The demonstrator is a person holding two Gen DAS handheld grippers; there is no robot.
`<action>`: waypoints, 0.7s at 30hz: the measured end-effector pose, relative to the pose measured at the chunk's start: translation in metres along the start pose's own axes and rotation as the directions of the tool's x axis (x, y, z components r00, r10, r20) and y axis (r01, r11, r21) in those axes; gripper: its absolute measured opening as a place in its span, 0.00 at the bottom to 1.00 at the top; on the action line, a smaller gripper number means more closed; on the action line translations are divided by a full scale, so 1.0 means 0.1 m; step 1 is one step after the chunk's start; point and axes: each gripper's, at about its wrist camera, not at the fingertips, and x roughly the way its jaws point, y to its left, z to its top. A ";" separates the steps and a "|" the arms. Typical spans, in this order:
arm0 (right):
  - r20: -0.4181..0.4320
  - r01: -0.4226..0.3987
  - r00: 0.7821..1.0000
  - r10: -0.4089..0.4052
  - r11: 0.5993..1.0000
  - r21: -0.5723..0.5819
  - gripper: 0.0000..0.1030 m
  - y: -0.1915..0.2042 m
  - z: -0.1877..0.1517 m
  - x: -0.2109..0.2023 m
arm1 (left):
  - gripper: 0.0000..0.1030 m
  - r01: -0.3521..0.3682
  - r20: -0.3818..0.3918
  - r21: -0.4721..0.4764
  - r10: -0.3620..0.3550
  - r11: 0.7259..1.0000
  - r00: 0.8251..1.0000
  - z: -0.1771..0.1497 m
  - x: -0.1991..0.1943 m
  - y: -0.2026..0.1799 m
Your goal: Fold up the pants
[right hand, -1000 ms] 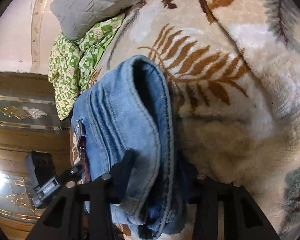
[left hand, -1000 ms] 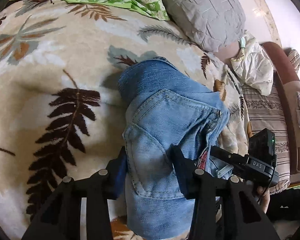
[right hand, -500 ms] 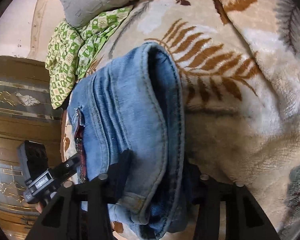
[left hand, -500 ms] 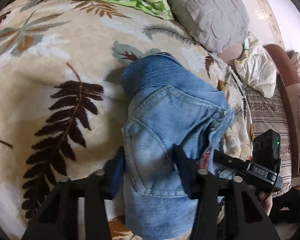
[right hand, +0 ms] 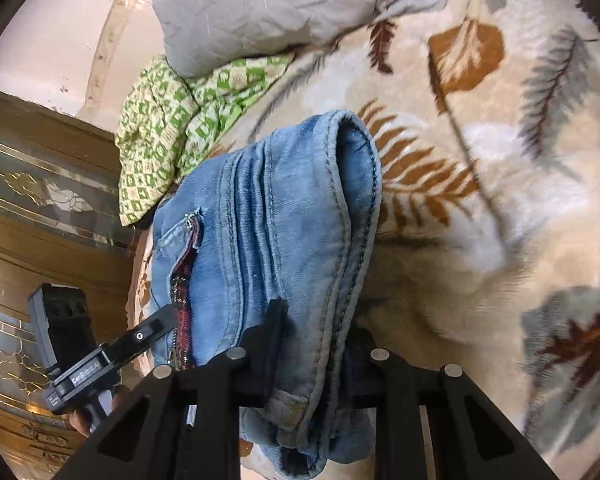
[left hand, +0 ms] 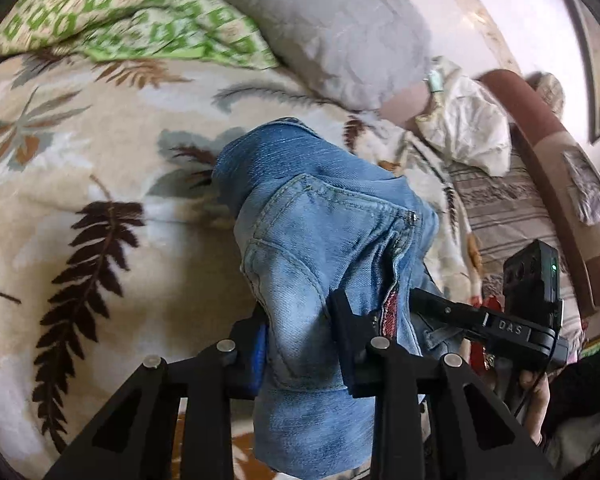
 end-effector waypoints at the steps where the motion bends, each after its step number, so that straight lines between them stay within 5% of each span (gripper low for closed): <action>1: 0.008 0.000 1.000 0.000 1.000 -0.001 0.26 -0.02 0.00 -0.05 | 0.30 0.000 0.003 0.015 0.000 1.000 1.000 -0.01 0.01 -0.04; 7: -0.057 0.074 0.996 -0.070 0.994 0.085 0.29 -0.31 -0.04 0.18 | 0.34 -0.062 -0.052 -0.009 0.062 0.998 0.997 -0.06 0.41 0.09; 10: -0.083 0.042 0.996 -0.032 0.993 0.112 0.51 -0.35 -0.04 0.17 | 0.44 -0.078 -0.025 -0.002 0.078 0.997 0.997 -0.08 0.32 0.07; 13: -0.035 0.061 0.998 -0.058 0.994 0.089 0.62 -0.32 -0.07 -0.07 | 0.58 -0.112 0.009 0.041 0.112 0.993 0.994 -0.16 0.15 0.01; 16: 0.028 0.092 0.995 -0.095 0.991 0.093 0.66 -0.34 -0.23 -0.29 | 0.58 -0.091 -0.006 0.039 0.091 0.995 0.996 -0.36 0.02 0.01; 21: 0.149 0.002 0.989 -0.014 0.997 0.080 0.66 -0.31 -0.58 -0.64 | 0.58 -0.087 -0.007 0.034 0.087 0.996 0.996 -0.64 -0.04 0.01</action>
